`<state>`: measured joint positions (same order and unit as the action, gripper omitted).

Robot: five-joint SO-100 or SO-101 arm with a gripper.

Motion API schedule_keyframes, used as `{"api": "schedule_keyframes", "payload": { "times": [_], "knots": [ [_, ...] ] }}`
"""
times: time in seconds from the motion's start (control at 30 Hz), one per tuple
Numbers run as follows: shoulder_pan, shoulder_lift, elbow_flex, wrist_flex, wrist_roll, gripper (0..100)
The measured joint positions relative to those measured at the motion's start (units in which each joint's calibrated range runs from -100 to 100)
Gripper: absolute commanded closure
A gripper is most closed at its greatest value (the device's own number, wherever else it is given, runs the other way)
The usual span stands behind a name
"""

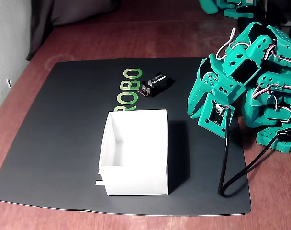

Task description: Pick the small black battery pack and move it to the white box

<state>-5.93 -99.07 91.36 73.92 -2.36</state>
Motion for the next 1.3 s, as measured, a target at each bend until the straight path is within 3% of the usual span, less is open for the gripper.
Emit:
{"api": "schedule_keyframes", "payload": {
  "times": [0.93,1.13,1.3],
  "knots": [
    [-2.72,0.08,-0.36,-0.35,-0.53,99],
    [8.41,2.03,-16.0,-2.35,-0.53,99],
    [13.84,13.14,-33.27,-2.44,-0.53,99]
  ]
}}
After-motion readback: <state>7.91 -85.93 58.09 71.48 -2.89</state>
